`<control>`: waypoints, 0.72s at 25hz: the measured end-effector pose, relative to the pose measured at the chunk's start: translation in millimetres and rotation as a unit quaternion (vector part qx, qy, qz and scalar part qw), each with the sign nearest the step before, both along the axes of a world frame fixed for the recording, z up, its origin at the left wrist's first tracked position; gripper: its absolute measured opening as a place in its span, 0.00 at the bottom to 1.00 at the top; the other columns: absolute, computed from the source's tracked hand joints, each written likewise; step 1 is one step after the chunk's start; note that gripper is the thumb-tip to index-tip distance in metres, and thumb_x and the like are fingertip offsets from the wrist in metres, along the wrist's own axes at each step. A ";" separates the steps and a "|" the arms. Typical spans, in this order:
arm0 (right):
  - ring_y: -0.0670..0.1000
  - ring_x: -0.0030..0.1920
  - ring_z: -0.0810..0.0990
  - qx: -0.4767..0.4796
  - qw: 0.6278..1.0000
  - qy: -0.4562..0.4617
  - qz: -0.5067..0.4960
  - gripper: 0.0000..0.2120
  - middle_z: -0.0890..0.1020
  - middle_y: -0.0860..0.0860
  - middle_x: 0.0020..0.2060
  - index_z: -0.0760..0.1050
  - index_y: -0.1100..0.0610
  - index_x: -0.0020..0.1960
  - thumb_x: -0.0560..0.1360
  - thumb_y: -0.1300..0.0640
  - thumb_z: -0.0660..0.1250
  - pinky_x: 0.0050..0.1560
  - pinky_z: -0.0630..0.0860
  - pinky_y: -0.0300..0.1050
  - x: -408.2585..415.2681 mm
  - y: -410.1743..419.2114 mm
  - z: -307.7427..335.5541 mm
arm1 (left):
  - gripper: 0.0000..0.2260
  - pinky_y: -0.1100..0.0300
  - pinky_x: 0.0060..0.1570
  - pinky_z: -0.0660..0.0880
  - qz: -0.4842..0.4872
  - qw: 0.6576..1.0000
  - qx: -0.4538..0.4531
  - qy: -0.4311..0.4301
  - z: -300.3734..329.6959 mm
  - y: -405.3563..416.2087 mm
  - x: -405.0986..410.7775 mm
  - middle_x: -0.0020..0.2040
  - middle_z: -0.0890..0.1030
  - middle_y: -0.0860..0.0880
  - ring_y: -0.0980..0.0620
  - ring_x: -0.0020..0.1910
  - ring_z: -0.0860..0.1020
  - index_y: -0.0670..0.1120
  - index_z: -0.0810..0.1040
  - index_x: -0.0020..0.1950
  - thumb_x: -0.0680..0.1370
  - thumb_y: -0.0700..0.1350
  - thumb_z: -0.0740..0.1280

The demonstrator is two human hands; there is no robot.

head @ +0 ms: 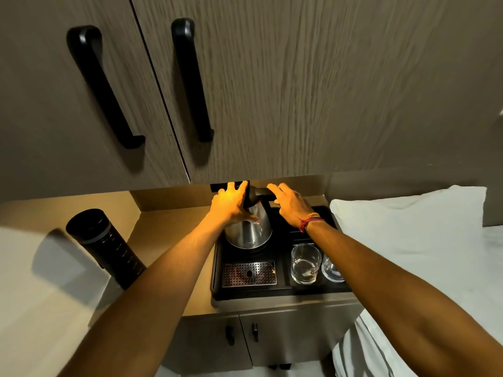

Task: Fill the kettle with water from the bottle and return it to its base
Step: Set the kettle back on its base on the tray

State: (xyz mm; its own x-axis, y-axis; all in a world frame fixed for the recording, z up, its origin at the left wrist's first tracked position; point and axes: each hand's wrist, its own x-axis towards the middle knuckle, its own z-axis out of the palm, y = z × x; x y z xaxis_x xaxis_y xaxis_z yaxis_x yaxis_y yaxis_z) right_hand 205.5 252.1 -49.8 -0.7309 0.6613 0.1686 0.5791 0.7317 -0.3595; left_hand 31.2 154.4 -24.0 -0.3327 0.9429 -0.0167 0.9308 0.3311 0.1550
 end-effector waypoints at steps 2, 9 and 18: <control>0.61 0.63 0.78 0.000 1.000 0.008 -0.016 0.33 0.72 0.57 0.66 0.55 0.55 0.79 0.77 0.69 0.58 0.55 0.80 0.56 -4.5 -1.3 -4.7 | 0.56 0.41 0.59 0.73 -0.005 1.000 0.009 0.003 -3.4 -0.9 -1.8 0.68 0.67 0.41 0.36 0.63 0.71 0.52 0.51 0.79 0.60 0.68 0.76; 0.61 0.81 0.47 0.007 0.997 -0.007 -0.078 0.44 0.41 0.60 0.80 0.41 0.64 0.80 0.71 0.67 0.62 0.79 0.49 0.51 -6.7 -12.8 -25.0 | 0.59 0.33 0.71 0.50 -0.005 0.996 0.088 0.013 -26.4 -23.3 2.0 0.80 0.50 0.42 0.42 0.79 0.48 0.41 0.44 0.79 0.64 0.75 0.67; 0.63 0.81 0.43 0.014 0.988 -0.135 -0.078 0.48 0.41 0.61 0.80 0.39 0.62 0.80 0.71 0.57 0.66 0.79 0.49 0.61 -1.7 -36.6 11.8 | 0.60 0.31 0.70 0.41 0.009 0.999 -0.006 0.053 6.6 -33.6 7.7 0.80 0.39 0.43 0.42 0.78 0.38 0.41 0.37 0.79 0.66 0.75 0.65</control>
State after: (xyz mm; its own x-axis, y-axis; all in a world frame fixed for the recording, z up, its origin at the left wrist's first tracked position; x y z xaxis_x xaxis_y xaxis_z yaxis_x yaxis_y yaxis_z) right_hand 203.8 215.6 -38.0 -0.6405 0.7679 0.0004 0.7583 0.6326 -0.1574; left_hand 38.9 120.8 -17.4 -0.3502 0.9366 0.0084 0.9356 0.3493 0.0515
